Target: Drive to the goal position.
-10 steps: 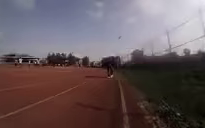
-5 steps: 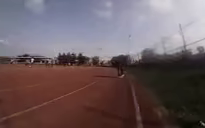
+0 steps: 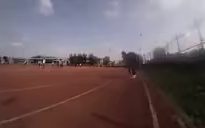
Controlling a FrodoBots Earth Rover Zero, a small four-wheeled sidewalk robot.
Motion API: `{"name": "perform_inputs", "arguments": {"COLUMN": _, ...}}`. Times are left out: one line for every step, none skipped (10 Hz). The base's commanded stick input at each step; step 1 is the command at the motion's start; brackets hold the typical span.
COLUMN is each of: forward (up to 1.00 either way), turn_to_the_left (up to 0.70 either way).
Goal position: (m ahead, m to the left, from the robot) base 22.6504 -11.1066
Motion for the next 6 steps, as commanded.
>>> {"name": "perform_inputs", "arguments": {"forward": 0.5, "turn_to_the_left": 0.0}}
{"name": "perform_inputs", "arguments": {"forward": 0.5, "turn_to_the_left": 0.0}}
{"name": "perform_inputs", "arguments": {"forward": 0.5, "turn_to_the_left": 0.0}}
{"name": "perform_inputs", "arguments": {"forward": 0.5, "turn_to_the_left": 0.0}}
{"name": "perform_inputs", "arguments": {"forward": 0.5, "turn_to_the_left": 0.0}}
{"name": "perform_inputs", "arguments": {"forward": 0.5, "turn_to_the_left": 0.0}}
